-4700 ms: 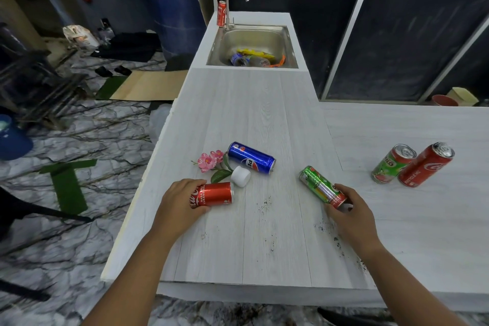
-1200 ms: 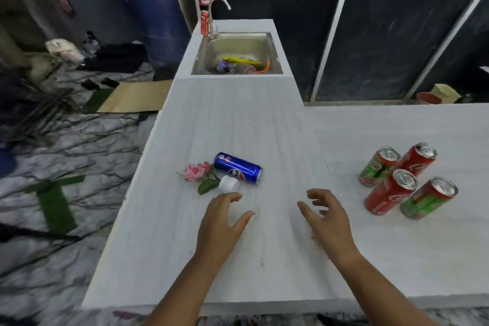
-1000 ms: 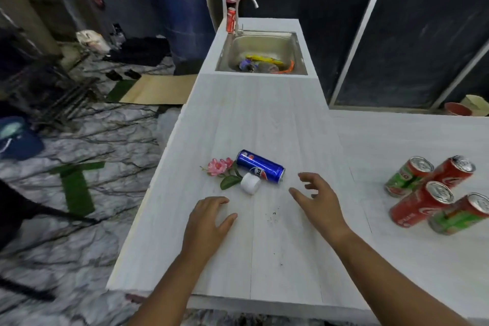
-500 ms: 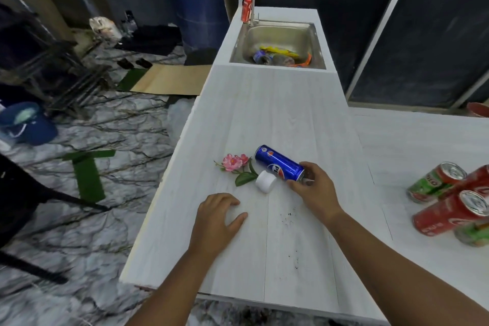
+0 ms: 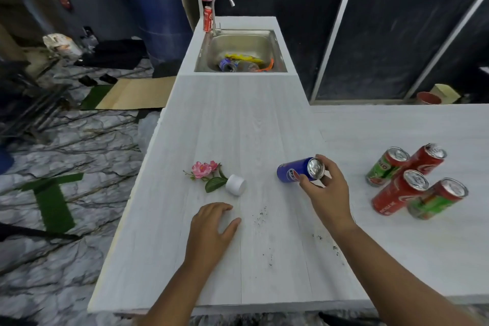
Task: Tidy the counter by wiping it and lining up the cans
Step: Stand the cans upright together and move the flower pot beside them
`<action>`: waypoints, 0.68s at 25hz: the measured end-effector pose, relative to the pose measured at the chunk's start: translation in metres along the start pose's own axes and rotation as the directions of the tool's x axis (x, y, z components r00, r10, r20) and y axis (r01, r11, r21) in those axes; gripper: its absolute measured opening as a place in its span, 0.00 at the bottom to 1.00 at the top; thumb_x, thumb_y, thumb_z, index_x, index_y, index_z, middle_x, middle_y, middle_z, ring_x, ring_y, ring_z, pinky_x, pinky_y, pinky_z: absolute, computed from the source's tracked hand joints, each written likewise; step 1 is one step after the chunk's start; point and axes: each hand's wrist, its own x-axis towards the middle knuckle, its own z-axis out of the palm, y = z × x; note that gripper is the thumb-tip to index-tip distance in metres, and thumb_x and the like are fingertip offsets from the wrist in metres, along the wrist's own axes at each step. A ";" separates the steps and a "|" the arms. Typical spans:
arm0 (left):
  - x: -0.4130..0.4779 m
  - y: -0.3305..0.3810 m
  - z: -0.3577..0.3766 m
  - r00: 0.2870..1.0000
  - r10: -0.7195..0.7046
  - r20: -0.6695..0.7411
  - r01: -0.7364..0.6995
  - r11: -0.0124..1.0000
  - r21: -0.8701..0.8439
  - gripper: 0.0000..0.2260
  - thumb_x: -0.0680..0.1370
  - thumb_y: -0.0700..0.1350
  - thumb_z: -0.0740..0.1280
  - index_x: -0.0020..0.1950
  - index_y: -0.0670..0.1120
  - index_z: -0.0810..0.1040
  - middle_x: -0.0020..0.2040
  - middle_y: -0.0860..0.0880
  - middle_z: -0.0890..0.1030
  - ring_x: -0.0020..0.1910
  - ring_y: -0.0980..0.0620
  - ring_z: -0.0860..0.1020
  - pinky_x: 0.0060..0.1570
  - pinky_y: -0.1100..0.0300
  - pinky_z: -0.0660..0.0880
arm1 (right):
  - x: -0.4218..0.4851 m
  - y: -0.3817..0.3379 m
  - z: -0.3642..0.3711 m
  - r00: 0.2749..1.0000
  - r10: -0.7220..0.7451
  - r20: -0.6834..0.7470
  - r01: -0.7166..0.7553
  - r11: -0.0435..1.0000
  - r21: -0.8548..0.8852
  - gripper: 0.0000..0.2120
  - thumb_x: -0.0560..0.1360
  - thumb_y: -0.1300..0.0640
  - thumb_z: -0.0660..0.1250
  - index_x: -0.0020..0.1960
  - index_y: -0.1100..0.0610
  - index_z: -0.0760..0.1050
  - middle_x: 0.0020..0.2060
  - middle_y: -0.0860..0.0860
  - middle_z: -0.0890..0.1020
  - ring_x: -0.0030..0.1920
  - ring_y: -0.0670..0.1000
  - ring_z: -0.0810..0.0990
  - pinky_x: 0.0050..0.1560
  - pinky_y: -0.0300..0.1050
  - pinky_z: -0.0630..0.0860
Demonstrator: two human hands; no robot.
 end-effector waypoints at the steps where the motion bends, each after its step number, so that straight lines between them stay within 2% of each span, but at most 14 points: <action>1: 0.002 0.013 0.008 0.999 0.024 0.025 -0.024 0.999 -0.026 0.15 0.80 0.58 0.74 0.63 0.55 0.82 0.60 0.62 0.81 0.62 0.61 0.77 0.67 0.51 0.76 | -0.005 -0.002 -0.009 1.000 0.006 -0.022 -0.006 1.000 0.020 0.28 0.74 0.57 0.81 0.69 0.40 0.77 0.64 0.39 0.82 0.62 0.43 0.84 0.55 0.43 0.85; 6: 0.019 0.077 0.052 0.976 0.152 0.156 -0.130 0.981 -0.143 0.15 0.81 0.60 0.72 0.65 0.56 0.82 0.62 0.62 0.81 0.63 0.61 0.77 0.67 0.56 0.75 | -0.036 -0.012 -0.063 0.991 -0.022 -0.129 0.032 0.997 0.073 0.27 0.73 0.59 0.82 0.67 0.41 0.79 0.61 0.39 0.84 0.62 0.42 0.84 0.52 0.35 0.83; 10: 0.031 0.112 0.087 0.948 0.243 0.205 -0.211 0.963 -0.165 0.15 0.81 0.61 0.71 0.65 0.58 0.81 0.63 0.62 0.81 0.64 0.62 0.76 0.67 0.63 0.73 | -0.061 -0.016 -0.107 0.974 -0.064 -0.218 0.068 0.998 0.014 0.28 0.73 0.58 0.82 0.68 0.42 0.79 0.63 0.41 0.85 0.62 0.44 0.84 0.51 0.38 0.85; 17: 0.051 0.170 0.156 0.849 0.432 0.305 -0.414 0.902 -0.123 0.15 0.80 0.57 0.74 0.65 0.55 0.83 0.63 0.59 0.82 0.66 0.57 0.77 0.68 0.58 0.73 | -0.089 -0.008 -0.197 0.924 -0.039 -0.380 0.022 0.999 -0.049 0.28 0.72 0.57 0.83 0.67 0.39 0.80 0.60 0.39 0.86 0.59 0.41 0.85 0.48 0.34 0.83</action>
